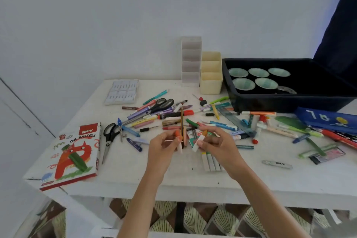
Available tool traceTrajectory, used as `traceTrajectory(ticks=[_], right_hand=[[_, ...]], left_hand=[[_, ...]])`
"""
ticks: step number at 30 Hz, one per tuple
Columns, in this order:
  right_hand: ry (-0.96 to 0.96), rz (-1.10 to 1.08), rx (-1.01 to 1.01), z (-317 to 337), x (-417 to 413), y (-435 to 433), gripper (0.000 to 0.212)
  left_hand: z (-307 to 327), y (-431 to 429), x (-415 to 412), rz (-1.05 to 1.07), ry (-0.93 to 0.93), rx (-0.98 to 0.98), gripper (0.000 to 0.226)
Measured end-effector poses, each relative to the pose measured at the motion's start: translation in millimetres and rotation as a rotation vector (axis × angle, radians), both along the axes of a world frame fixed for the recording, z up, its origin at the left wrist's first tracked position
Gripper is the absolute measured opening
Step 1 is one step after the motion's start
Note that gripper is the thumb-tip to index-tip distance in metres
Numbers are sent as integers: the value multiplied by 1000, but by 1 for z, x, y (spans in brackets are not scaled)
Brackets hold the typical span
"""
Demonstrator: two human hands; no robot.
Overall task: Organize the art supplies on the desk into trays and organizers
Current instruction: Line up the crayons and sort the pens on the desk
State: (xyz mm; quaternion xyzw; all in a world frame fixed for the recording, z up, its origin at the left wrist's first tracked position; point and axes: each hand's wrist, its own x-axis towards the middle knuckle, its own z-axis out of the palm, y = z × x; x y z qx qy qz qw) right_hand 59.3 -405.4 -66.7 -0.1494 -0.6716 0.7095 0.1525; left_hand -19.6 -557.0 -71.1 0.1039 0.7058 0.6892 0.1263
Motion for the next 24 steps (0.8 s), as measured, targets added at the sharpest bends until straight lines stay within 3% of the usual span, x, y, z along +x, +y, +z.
traceTrajectory(ticks=[7, 15, 24], right_hand=[[-92, -45, 435, -14, 13, 5, 39], [-135, -16, 557, -24, 16, 4, 36], [-249, 73, 960, -37, 7, 2, 42]], left_hand=[[-10, 5, 25, 37, -20, -10, 16], [-31, 28, 23, -44, -10, -142, 24], [-42, 30, 14, -83, -24, -185, 26]])
